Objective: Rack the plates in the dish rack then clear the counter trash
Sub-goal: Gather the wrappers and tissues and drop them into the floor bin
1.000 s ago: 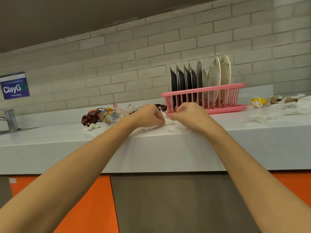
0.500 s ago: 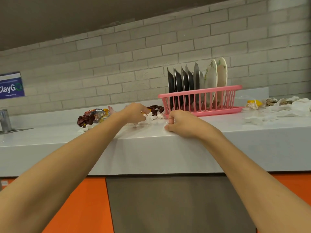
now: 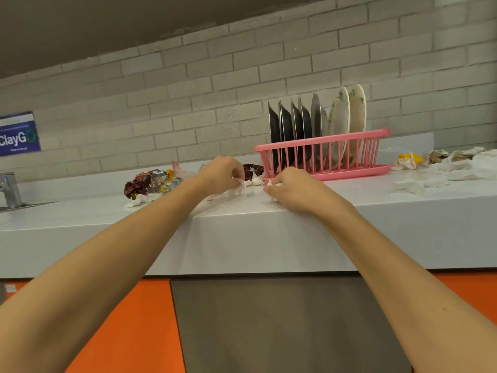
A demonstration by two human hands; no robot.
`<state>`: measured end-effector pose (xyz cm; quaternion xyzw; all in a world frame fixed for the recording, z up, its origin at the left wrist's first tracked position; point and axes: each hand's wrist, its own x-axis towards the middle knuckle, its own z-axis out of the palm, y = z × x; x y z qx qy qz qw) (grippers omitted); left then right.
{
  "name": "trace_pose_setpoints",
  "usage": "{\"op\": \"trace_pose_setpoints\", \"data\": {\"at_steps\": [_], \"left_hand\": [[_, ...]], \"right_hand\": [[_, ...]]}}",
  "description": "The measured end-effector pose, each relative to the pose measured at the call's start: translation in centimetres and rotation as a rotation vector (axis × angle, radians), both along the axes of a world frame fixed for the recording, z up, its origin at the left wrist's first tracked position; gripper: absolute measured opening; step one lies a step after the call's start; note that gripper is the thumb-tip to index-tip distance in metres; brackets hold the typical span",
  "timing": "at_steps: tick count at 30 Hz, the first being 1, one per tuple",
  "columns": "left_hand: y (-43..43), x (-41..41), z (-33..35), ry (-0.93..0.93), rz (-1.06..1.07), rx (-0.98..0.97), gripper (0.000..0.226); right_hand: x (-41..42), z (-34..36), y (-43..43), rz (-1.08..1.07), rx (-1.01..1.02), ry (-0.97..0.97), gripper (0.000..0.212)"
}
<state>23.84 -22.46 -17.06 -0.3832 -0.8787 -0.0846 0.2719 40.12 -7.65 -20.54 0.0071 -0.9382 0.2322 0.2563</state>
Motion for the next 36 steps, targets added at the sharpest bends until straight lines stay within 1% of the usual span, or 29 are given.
{"op": "trace_pose_setpoints", "data": {"at_steps": [2,4,7,10,12,14,15,18,19,21,23,26,28,29,31,33,34,36], "left_hand": [[-0.2,0.8,0.5,-0.027,-0.064,0.132,0.013],[-0.5,1.8,1.1,-0.086,-0.122,0.241,0.024],[-0.8,3.8,1.6,-0.240,-0.200,0.371,0.031],[-1.2,5.7,1.6,-0.467,-0.263,0.496,0.034],[-1.4,6.8,1.3,-0.545,-0.262,0.534,0.036],[-1.4,7.8,0.6,-0.578,-0.236,0.530,0.035],[-1.3,8.5,0.3,-0.566,-0.202,0.501,0.033],[-1.1,9.6,-1.2,-0.521,-0.119,0.348,0.024],[-1.2,9.7,-1.7,-0.518,-0.124,0.290,0.025],[-1.3,10.0,-2.6,-0.454,-0.123,0.162,0.036],[-1.5,10.4,-3.3,-0.333,-0.128,0.133,0.033],[-2.0,11.1,-3.8,-0.193,-0.236,0.261,0.017],[-2.3,12.0,-4.3,-0.132,-0.342,0.355,0.012],[-2.4,12.5,-4.6,-0.105,-0.388,0.398,0.009],[-2.6,13.9,-5.4,-0.058,-0.476,0.492,0.002],[-2.8,15.6,-6.7,-0.032,-0.552,0.576,0.009],[-2.9,16.3,-7.6,-0.040,-0.583,0.600,0.010],[-3.3,17.9,-10.1,-0.086,-0.627,0.612,0.013]], "right_hand": [[0.3,0.0,-0.1,-0.014,-0.007,-0.007,0.045],[0.5,0.1,-0.1,-0.034,0.007,0.002,0.046],[0.5,0.0,0.0,-0.056,0.023,0.035,0.036],[0.6,-0.1,0.2,-0.055,-0.023,0.105,0.029],[0.5,-0.1,0.3,-0.054,-0.030,0.156,0.020],[0.5,-0.1,0.4,-0.041,-0.032,0.203,0.007],[0.5,-0.2,0.3,-0.033,-0.033,0.218,0.005],[0.4,-0.2,0.1,-0.022,-0.005,0.203,0.014],[0.4,-0.2,0.0,-0.025,0.005,0.185,0.014],[0.5,-0.1,0.1,-0.038,-0.003,0.167,0.019],[0.8,-0.1,0.2,-0.043,-0.034,0.181,0.025],[1.5,-0.3,-0.3,-0.046,-0.031,0.265,0.044],[2.3,-0.6,-0.8,0.000,-0.059,0.367,0.056],[2.9,-0.8,-0.9,0.041,-0.095,0.428,0.058],[4.6,-1.6,-1.2,0.143,-0.165,0.545,0.054],[6.4,-3.3,-1.4,0.237,-0.218,0.623,0.043],[7.2,-4.4,-1.5,0.274,-0.239,0.635,0.035],[8.6,-7.3,-1.5,0.328,-0.291,0.576,0.021]]}}
